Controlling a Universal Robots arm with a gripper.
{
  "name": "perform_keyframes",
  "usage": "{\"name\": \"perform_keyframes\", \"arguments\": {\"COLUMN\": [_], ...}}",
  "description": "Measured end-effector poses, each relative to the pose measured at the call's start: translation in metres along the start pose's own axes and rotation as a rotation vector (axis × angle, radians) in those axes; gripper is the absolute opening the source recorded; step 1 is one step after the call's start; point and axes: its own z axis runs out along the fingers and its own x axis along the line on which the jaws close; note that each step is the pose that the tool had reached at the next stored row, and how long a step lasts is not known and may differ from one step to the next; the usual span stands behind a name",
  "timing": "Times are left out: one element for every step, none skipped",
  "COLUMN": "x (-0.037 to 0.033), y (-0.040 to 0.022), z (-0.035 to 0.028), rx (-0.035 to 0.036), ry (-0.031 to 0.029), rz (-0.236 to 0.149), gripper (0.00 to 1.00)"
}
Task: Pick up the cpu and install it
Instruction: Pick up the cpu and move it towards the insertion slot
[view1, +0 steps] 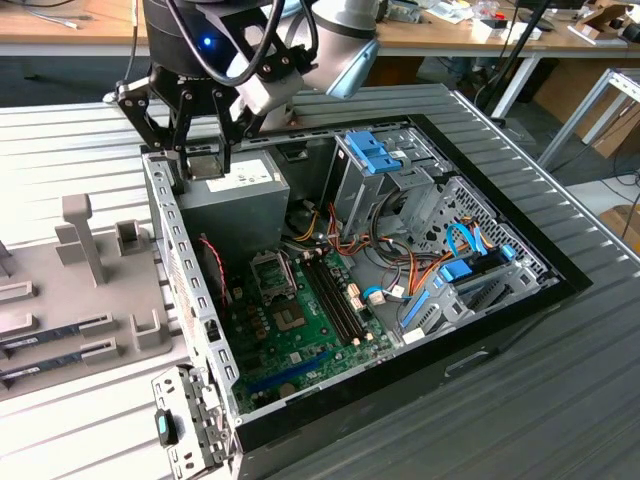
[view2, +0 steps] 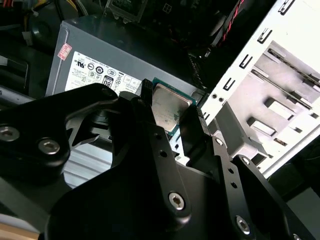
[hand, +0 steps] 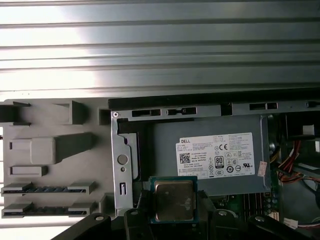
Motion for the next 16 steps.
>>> {"name": "perform_keyframes", "arguments": {"x": [-0.0009, -0.0017, -0.0022, -0.0027, -0.0031, -0.0035, -0.0039, -0.0043, -0.0046, -0.0054, -0.0061, -0.0065, -0.007, -0.0076, -0.0081, -0.0086], "y": [-0.0001, -0.0001, -0.0002, -0.0003, -0.0003, -0.0004, -0.0005, -0.0006, -0.0007, -0.0009, -0.001, -0.0011, -0.0012, -0.0014, -0.0015, -0.0016], "z": [0.0003, 0.0006, 0.0009, 0.0011, 0.0013, 0.0016, 0.0018, 0.002, 0.0023, 0.0027, 0.0032, 0.0034, 0.0037, 0.004, 0.0043, 0.0045], "rx": [0.0002, 0.0002, 0.0002, 0.0003, 0.0004, 0.0003, 0.0004, 0.0005, 0.0005, 0.0006, 0.0007, 0.0007, 0.0007, 0.0008, 0.0008, 0.0008], "ry": [0.0001, 0.0, 0.0, 0.0, 0.0001, 0.0, 0.0, 0.0, 0.0001, 0.0001, 0.0001, 0.0001, 0.0, 0.0001, 0.0, 0.0001], "rz": [0.0, 0.0, 0.0, 0.0, 0.0, 0.0, 0.0, 0.0, 0.0, 0.0, 0.0, 0.0, 0.0, 0.0, 0.0, 0.0], "gripper": [0.47, 0.47, 0.47, 0.47, 0.47, 0.47, 0.47, 0.47, 0.47, 0.47, 0.47, 0.47, 0.47, 0.47, 0.47, 0.47]}}
